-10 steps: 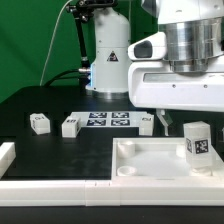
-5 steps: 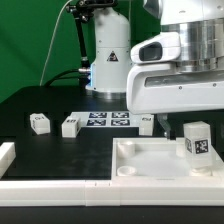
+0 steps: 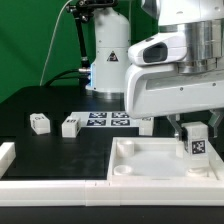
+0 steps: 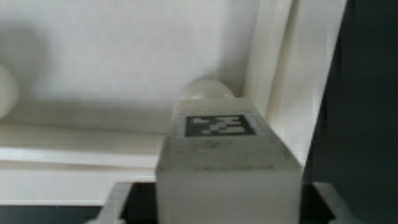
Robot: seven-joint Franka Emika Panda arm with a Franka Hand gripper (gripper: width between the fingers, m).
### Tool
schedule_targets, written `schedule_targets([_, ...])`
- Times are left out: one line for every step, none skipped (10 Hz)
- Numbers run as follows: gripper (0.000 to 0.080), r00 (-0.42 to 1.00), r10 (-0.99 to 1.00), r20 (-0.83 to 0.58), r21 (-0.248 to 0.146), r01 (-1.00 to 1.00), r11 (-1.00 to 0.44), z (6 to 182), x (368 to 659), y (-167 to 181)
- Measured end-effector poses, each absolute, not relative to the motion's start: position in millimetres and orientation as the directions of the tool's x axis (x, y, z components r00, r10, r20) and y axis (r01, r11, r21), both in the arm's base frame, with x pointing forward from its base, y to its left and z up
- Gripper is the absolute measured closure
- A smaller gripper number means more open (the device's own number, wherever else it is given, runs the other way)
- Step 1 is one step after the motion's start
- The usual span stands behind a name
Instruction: Assemble one leg
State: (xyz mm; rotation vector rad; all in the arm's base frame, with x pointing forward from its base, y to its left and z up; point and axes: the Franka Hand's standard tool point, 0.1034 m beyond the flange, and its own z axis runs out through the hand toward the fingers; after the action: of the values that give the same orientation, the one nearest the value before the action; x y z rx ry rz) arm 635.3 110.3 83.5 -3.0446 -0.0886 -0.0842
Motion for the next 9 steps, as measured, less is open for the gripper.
schedule_targets([0.0509, 0.997, 0.057, 0.058, -0.093, 0.062, -0.994, 83.4, 635.3, 110.0])
schedule_targets([0.0509, 0.997, 0.054, 0.058, -0.093, 0.060, -0.994, 83.4, 635.3, 110.1])
schedule_targets([0.0509, 0.996, -0.076, 0.044, -0.104, -0.071, -0.992, 83.2, 635.0, 111.0])
schedule_targets([0.0509, 0.979, -0.202, 0.025, -0.114, -0.198, -0.974, 82.6, 635.5, 110.7])
schedule_targets([0.0509, 0.946, -0.325, 0.009, -0.117, -0.322, -0.940, 83.3, 636.5, 111.6])
schedule_targets([0.0509, 0.889, -0.457, -0.011, -0.117, -0.455, -0.883, 82.7, 636.4, 111.4])
schedule_targets([0.0509, 0.833, -0.553, -0.025, -0.116, -0.551, -0.826, 81.7, 636.6, 110.3])
schedule_targets([0.0509, 0.772, -0.634, -0.037, -0.113, -0.634, -0.765, 81.6, 636.6, 110.2])
schedule_targets([0.0509, 0.700, -0.712, -0.050, -0.109, -0.712, -0.693, 81.5, 636.3, 111.1])
